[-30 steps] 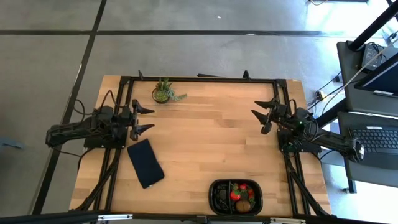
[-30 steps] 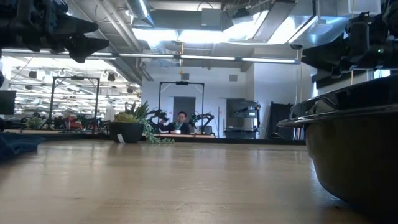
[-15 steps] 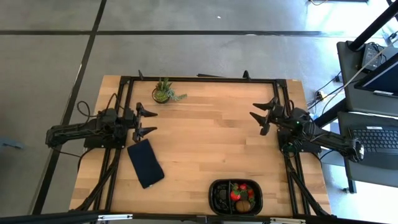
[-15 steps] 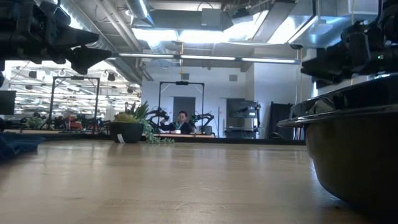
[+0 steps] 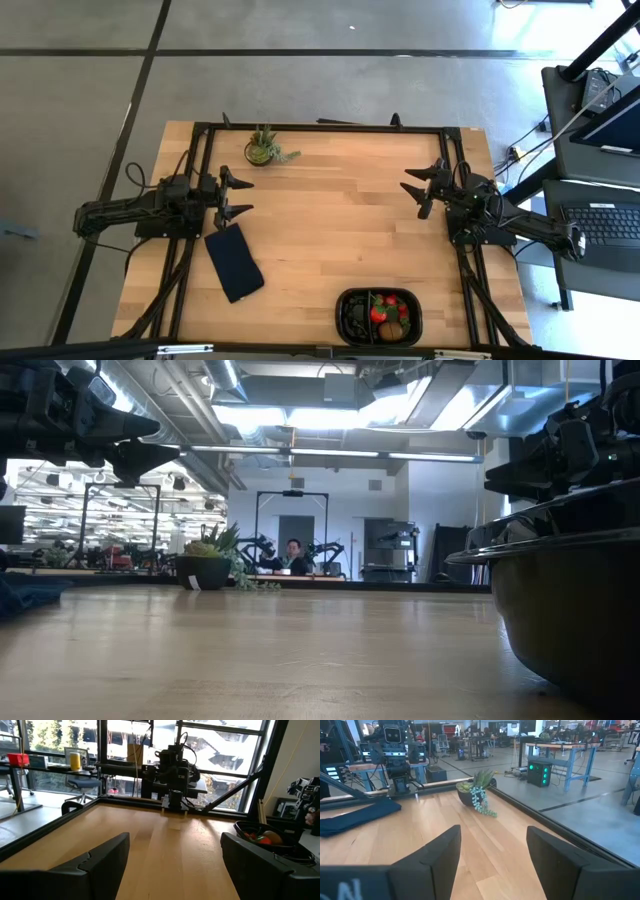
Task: Pick and placing Produce into tupperware
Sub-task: Return to Home Position
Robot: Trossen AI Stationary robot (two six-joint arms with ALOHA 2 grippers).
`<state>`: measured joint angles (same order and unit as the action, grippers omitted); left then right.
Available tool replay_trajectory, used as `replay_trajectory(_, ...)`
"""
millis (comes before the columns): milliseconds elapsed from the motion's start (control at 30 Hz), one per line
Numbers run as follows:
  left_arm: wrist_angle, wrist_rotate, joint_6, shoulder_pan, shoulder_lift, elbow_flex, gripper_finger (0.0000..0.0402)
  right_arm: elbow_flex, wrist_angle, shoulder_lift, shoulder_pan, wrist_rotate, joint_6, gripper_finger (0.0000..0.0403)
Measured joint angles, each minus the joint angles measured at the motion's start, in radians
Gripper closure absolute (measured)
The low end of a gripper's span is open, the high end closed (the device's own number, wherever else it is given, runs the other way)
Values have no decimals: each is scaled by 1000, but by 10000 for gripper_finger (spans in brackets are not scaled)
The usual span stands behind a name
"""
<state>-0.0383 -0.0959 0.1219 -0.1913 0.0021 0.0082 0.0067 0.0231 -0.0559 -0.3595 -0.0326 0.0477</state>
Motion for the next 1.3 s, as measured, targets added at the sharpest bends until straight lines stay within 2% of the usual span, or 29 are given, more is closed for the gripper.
replay_trajectory(200, 0, 1, 0, 0, 0, 0, 98, 0, 1, 0, 0, 0, 2, 175)
replay_trajectory(500, 0, 2, 0, 0, 0, 0, 98, 0, 2, 0, 0, 1, 200, 175)
replay_trajectory(1300, 0, 2, 0, 0, 0, 0, 98, 0, 2, 0, 0, 1, 206, 175)
